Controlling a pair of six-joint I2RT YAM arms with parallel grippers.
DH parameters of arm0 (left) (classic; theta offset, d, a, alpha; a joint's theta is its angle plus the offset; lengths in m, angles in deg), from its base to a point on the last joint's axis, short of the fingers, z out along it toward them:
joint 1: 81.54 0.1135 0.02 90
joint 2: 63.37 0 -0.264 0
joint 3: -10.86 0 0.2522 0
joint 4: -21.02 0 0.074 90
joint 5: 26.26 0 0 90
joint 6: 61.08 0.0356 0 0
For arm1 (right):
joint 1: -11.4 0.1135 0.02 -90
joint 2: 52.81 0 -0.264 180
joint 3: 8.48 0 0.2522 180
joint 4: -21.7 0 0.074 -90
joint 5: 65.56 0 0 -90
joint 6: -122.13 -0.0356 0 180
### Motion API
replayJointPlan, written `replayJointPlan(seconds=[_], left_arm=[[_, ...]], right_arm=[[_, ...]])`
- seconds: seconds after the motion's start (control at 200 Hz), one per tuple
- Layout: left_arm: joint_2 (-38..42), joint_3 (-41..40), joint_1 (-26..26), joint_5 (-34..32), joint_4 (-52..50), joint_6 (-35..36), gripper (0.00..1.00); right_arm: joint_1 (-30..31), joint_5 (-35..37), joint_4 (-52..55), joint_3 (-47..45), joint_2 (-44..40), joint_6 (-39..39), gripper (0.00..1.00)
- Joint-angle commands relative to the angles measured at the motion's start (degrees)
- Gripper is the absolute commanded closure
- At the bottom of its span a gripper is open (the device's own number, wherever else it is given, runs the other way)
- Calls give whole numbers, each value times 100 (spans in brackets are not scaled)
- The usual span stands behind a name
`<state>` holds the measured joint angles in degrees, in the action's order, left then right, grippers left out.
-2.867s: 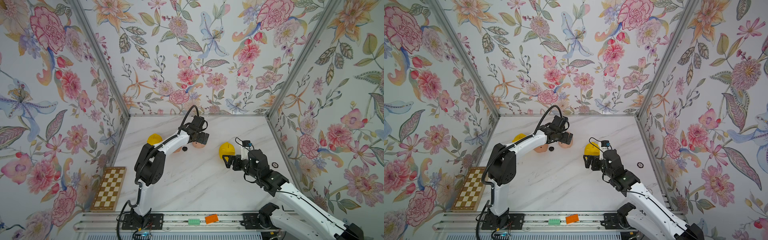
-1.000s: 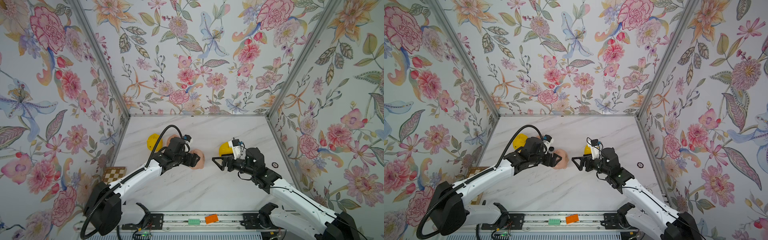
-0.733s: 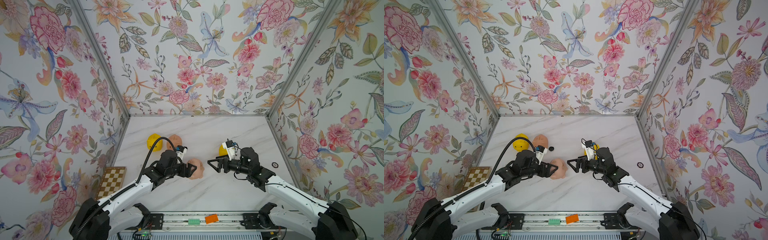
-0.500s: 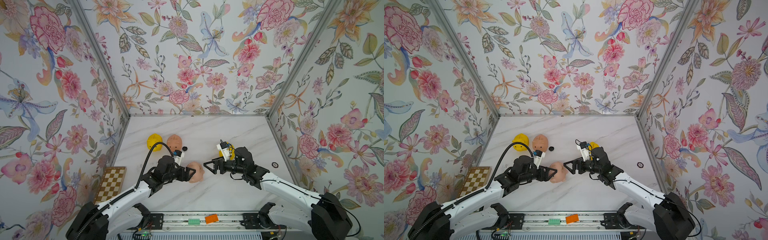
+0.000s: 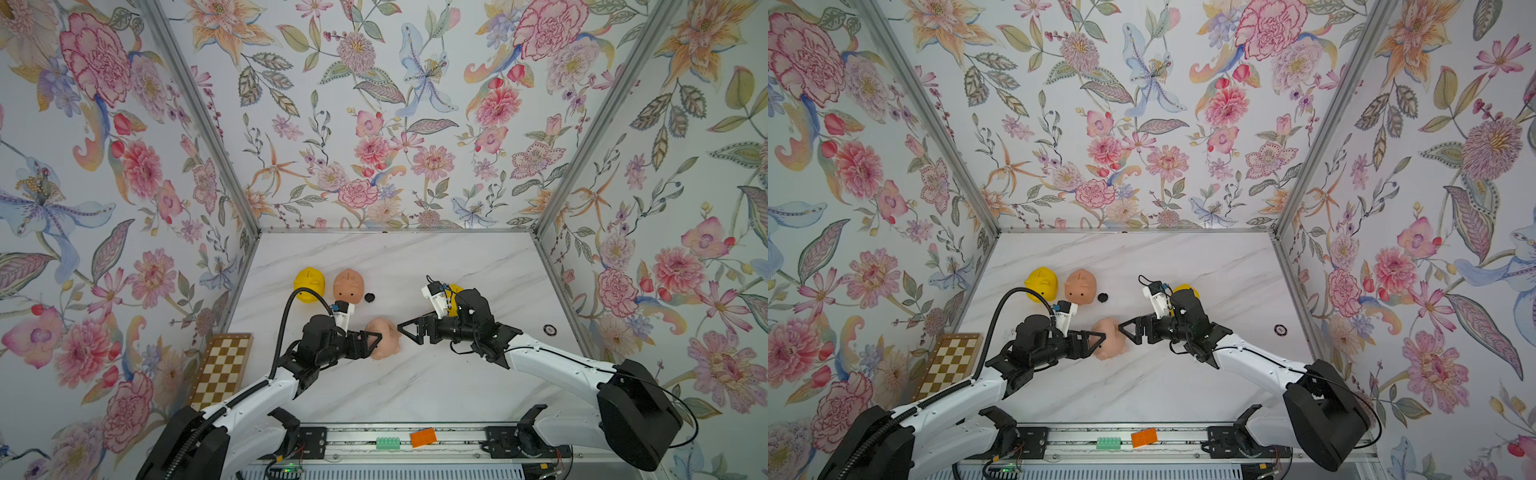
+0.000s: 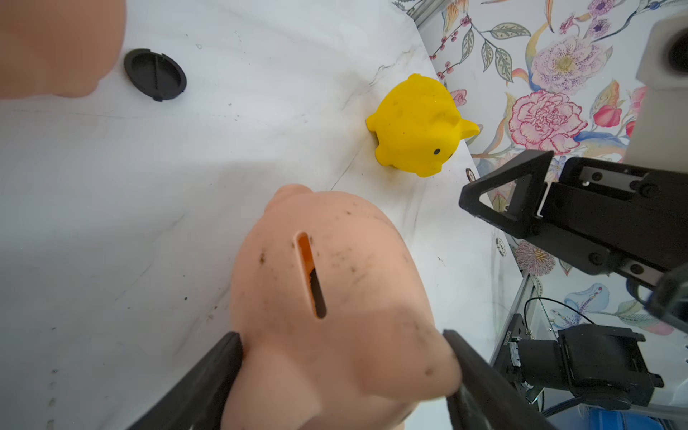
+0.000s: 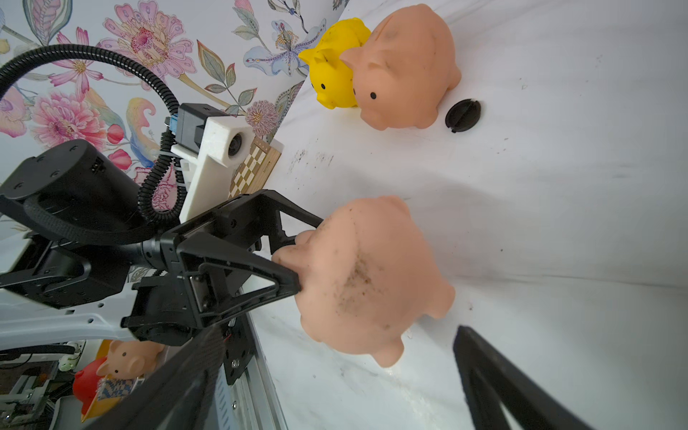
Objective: Open piggy banks
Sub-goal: Adjust the piggy bank at the center of the board.
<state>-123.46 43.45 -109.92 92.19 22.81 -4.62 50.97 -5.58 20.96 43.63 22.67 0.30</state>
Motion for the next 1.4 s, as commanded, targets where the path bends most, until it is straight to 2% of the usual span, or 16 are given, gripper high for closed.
replayJointPlan(seconds=[0.0,0.225,0.886,1.396], left_arm=[[27,-141,171,191,115,1,16],[3,-60,269,245,-16,110,1],[-301,48,535,122,-202,380,1],[-176,725,535,-608,-1122,682,1]], right_arm=[[59,-127,-162,223,101,-25,2],[116,-69,-210,235,207,-7,2],[287,31,-296,165,440,19,2],[460,362,-324,68,757,98,2]])
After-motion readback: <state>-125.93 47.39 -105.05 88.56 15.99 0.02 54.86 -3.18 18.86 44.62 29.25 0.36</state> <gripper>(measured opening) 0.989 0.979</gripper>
